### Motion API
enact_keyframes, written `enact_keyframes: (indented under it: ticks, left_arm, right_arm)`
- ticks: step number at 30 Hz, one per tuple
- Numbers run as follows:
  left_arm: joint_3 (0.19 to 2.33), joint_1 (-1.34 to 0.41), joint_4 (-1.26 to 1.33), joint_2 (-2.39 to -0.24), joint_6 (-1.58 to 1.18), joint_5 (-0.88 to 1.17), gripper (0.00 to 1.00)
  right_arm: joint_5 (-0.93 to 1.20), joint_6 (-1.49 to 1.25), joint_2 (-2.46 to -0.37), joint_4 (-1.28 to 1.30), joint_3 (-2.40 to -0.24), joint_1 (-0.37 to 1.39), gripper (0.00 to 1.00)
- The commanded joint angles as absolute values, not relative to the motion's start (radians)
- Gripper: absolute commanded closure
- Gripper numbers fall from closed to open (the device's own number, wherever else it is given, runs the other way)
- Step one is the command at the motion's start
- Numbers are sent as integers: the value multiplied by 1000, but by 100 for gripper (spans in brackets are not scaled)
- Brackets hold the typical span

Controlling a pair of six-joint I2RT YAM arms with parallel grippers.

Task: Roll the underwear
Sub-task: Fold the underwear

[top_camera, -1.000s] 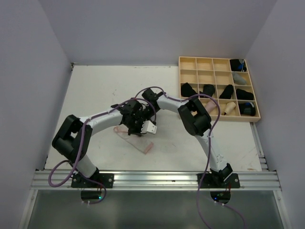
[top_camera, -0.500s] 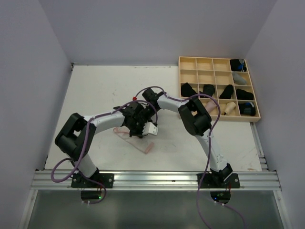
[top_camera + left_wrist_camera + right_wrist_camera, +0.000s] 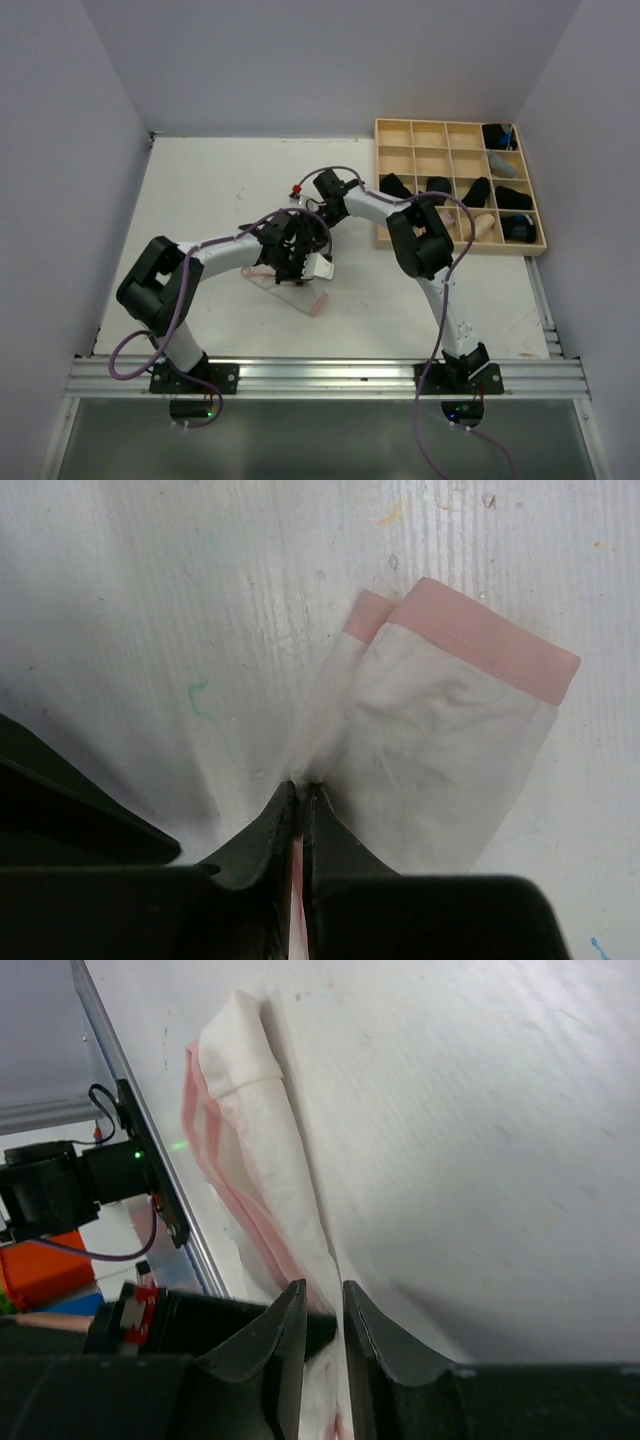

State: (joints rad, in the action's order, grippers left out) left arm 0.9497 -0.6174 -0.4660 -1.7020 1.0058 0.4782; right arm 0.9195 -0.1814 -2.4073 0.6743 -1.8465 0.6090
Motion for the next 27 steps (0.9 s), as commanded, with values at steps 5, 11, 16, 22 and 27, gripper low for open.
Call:
enact_keyframes:
  ticks: [5,11,16,22,27]
  left_arm:
    - [908,-615,-440,-1792,1014,383,94]
    - [900,-615,-445,-1799,1006,383,94]
    - [905,-614,-442,-1807,1000,388,94]
    - [905,-614,-446,-1809,996,391,93]
    - [896,-614,-445,-1801,994,390,93]
  right_arm:
    - [931,-232,-2148,568,-1573,514,76]
    - [946,-316,-2011,474,-1356,506,81]
    - [945,-399,-1993,402,-1296,525,82]
    - [887,-434,-1997,379,-1290,586,84]
    - [839,-419,-2011,414,-1296,615,86]
